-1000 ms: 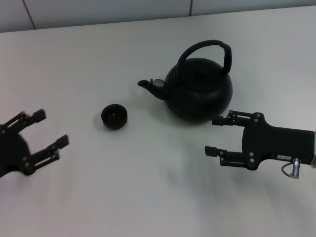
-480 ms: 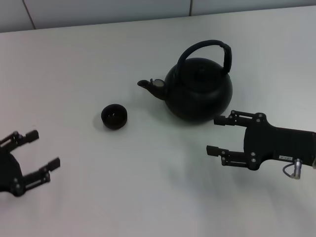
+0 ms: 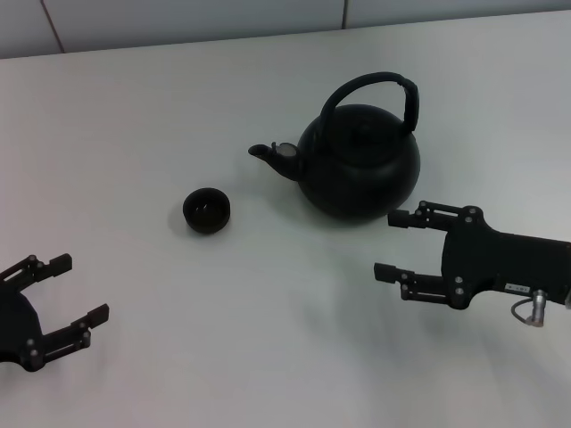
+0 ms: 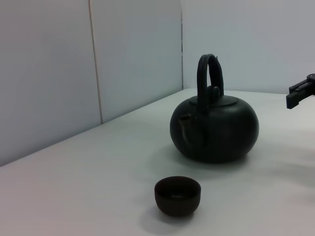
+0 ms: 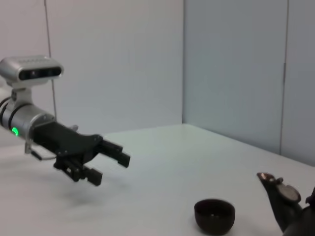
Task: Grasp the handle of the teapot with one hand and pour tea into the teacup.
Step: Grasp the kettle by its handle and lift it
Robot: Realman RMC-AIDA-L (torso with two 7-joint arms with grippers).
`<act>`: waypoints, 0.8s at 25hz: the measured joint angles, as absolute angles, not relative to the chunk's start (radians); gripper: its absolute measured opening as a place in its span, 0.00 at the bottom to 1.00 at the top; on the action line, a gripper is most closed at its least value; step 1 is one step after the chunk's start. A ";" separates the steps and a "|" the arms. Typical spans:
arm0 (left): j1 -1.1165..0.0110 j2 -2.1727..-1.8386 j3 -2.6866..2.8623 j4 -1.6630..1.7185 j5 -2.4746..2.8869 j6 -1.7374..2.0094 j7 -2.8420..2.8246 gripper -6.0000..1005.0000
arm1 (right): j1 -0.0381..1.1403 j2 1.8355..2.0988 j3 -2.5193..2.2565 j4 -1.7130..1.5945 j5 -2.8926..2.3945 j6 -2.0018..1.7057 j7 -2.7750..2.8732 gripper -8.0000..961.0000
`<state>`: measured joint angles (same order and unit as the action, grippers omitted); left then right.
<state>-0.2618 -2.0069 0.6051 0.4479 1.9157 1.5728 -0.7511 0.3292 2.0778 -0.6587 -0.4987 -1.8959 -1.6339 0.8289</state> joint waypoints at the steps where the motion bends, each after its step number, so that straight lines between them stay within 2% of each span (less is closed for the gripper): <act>1: -0.261 -2.007 0.605 0.448 1.915 1.575 -0.751 0.81 | 0.329 2.079 -0.639 -0.487 -1.895 -1.642 0.820 0.74; 8: -0.263 -2.010 0.592 0.449 1.910 1.575 -0.750 0.81 | 0.301 2.085 -0.418 -0.202 -1.733 -1.664 0.614 0.74; 15: -0.273 -2.011 0.580 0.451 1.910 1.580 -0.750 0.81 | 0.301 2.088 -0.217 0.260 -1.495 -1.531 0.177 0.74; 20: -0.277 -2.010 0.580 0.451 1.910 1.581 -0.750 0.81 | 0.301 2.091 -0.086 0.427 -1.474 -1.476 -0.047 0.74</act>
